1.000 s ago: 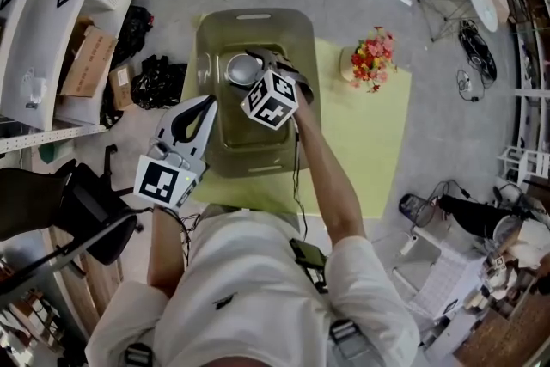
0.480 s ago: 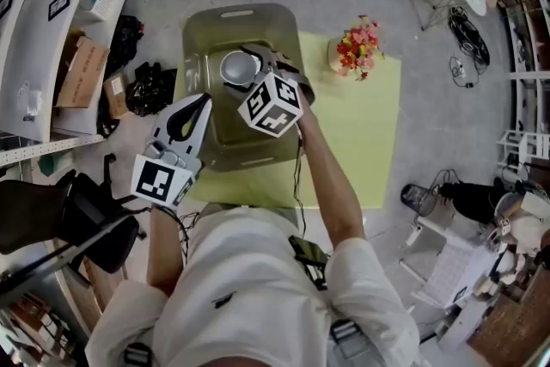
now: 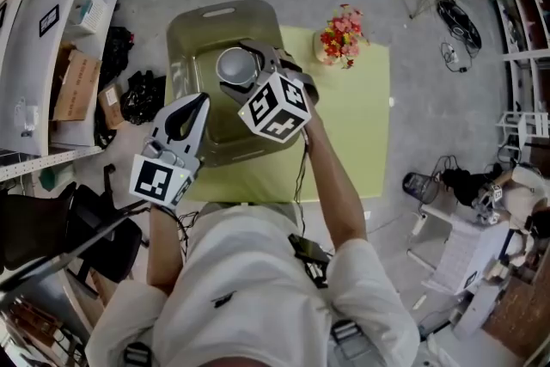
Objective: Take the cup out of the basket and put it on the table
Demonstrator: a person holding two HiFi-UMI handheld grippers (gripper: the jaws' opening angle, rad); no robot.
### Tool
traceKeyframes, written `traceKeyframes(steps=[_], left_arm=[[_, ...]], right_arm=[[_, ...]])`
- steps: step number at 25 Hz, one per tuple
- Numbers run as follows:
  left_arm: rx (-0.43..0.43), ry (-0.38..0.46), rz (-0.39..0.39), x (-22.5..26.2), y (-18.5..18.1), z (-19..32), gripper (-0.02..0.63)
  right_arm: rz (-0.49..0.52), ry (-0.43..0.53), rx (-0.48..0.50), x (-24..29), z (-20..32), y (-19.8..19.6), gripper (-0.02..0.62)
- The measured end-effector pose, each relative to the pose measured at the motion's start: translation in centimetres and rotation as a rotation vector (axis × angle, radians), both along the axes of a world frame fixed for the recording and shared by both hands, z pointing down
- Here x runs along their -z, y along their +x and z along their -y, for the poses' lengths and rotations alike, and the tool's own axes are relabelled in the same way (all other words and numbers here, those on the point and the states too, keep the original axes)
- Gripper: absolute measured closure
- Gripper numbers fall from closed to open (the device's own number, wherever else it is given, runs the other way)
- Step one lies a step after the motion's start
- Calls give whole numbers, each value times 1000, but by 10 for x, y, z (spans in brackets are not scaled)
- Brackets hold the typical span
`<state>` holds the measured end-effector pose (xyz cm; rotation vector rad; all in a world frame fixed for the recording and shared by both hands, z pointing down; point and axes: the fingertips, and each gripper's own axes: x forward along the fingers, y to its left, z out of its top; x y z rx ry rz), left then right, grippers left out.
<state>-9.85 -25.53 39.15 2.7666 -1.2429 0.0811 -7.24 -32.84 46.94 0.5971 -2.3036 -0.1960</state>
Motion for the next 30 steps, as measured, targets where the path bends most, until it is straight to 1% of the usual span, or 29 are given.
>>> traceKeyframes(steps=[4, 12, 25, 30], left_arm=[[-27, 6, -6, 2, 10, -2, 595], [-84, 13, -11, 5, 33, -7, 595], [-199, 30, -15, 12, 84, -18, 595], [-235, 31, -19, 13, 103, -23, 595]], right_arm=[[-2, 11, -22, 10, -4, 14, 232], [42, 20, -90, 33, -20, 45, 233], [39, 61, -191, 59, -42, 104, 233], [34, 67, -226, 60, -51, 126, 233]])
